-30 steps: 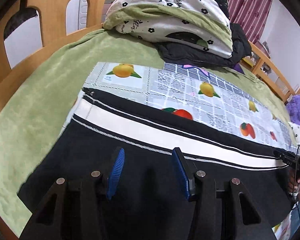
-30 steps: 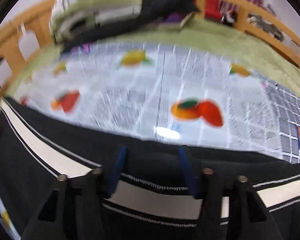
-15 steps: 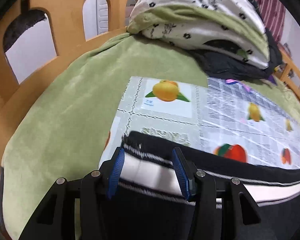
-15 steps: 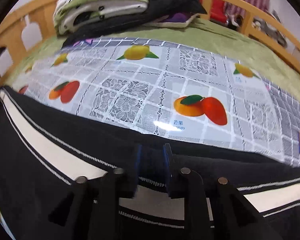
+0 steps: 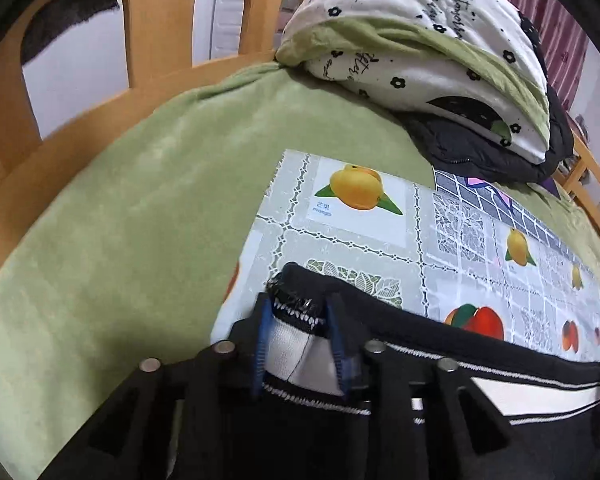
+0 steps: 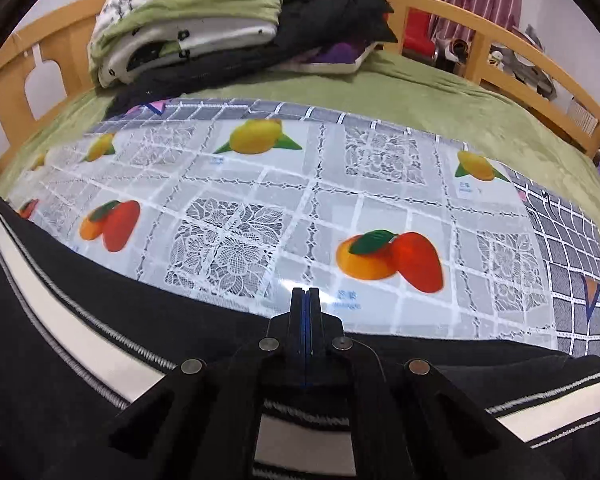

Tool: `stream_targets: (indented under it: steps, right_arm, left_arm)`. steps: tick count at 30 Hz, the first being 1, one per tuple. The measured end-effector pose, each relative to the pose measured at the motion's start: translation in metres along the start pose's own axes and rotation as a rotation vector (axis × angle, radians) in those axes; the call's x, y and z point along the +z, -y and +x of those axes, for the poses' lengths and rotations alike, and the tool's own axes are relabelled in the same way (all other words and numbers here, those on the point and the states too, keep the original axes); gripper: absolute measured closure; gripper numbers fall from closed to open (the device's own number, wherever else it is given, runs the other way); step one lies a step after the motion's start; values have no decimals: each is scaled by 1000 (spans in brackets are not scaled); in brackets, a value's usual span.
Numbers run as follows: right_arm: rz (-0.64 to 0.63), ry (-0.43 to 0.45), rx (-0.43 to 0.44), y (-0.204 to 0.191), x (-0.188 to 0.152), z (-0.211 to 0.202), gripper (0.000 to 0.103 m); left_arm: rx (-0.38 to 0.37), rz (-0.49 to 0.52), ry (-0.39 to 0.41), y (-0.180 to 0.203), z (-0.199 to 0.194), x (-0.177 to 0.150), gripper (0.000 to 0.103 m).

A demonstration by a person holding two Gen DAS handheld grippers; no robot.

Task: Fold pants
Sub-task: 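Lower the folded edge with both grippers and press it flat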

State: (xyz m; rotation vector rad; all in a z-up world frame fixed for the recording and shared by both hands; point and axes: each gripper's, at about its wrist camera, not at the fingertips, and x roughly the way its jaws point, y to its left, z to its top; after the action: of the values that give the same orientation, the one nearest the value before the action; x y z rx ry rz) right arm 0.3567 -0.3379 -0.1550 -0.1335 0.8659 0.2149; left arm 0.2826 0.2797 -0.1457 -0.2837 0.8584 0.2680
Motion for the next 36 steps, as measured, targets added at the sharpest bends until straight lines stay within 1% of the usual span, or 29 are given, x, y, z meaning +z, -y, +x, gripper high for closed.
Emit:
stream_targets:
  steps: [1,2,3,5,6,8,9,10,11,12,13,15,16,19,20,21,23,24,26,28,29,30,31,32,33,35,36]
  right_arm:
    - [-11,7,20,2,-3,-7,80]
    - [-26,15,33,3,-7,-15,56]
    - [-42,20,40,4,-10,-19,45]
    - [-92,14,38,3,-18,-21,45]
    - [-121,-18,26,0,-21,-16,45]
    - [-148,-66,23,2,-23,-4,45]
    - [-174,-97,15,-1,-25,6,47]
    - [-182,-95,10,-1,-26,8,54]
    - [-191,-90,33,-4,-25,8,95]
    - [-202,-97,44,-8,-23,8,101]
    - [-215,-103,20,-11,-22,10,101]
    - [-266,-97,-25,-20,-22,11,101]
    - [-263,-92,-26,-20,-21,10,101]
    - [-196,-38,33,-5,-14,-5,99]
    - [-194,-39,46,-4,-14,-6,98]
    - [-196,-64,60,-1,-14,-2,92]
    - [-207,-104,61,-3,-15,8,84]
    - [-219,-116,64,-4,-16,12,84]
    - [-233,-104,51,-9,-15,14,84]
    - [-242,-115,47,-14,-16,18,98]
    - [-252,-119,46,-15,-16,19,101]
    - [-270,-118,20,-20,-15,18,103]
    - [-274,-111,12,-21,-15,17,103]
    - [-266,-89,2,-21,-13,12,103]
    - [-254,-62,3,-20,-11,6,103]
    - [-183,16,20,-11,-1,-8,103]
    - [-159,31,34,-9,2,-11,103]
  left_arm:
    - [25,15,1,2,-2,-1,65]
    - [41,28,5,4,-4,-3,65]
    - [43,35,8,5,-5,-4,66]
    - [33,42,2,8,-5,-5,65]
    - [30,42,-1,10,-5,-6,65]
    - [57,54,3,14,-6,-8,65]
    - [65,63,7,16,-6,-9,65]
    - [71,69,10,17,-7,-10,65]
    - [75,73,12,17,-7,-11,65]
    - [81,79,11,17,-6,-12,70]
    - [95,85,15,17,-6,-12,77]
    - [83,91,10,15,-5,-12,80]
    - [73,88,14,14,-7,-11,80]
    - [54,80,17,11,-11,-11,80]
    - [53,87,10,12,-10,-11,80]
    - [57,99,8,13,-10,-12,79]
    - [66,114,10,15,-10,-13,78]
    - [68,115,12,15,-11,-13,78]
    - [63,108,12,15,-10,-13,78]
    - [60,99,12,14,-9,-12,79]
    - [59,92,13,13,-8,-12,79]
    - [53,89,19,12,-8,-12,81]
    - [46,92,26,12,-10,-13,82]
    - [44,96,35,12,-12,-13,82]
    - [41,95,47,11,-15,-13,82]
    - [27,74,56,7,-18,-12,82]
    - [22,61,48,5,-17,-12,82]
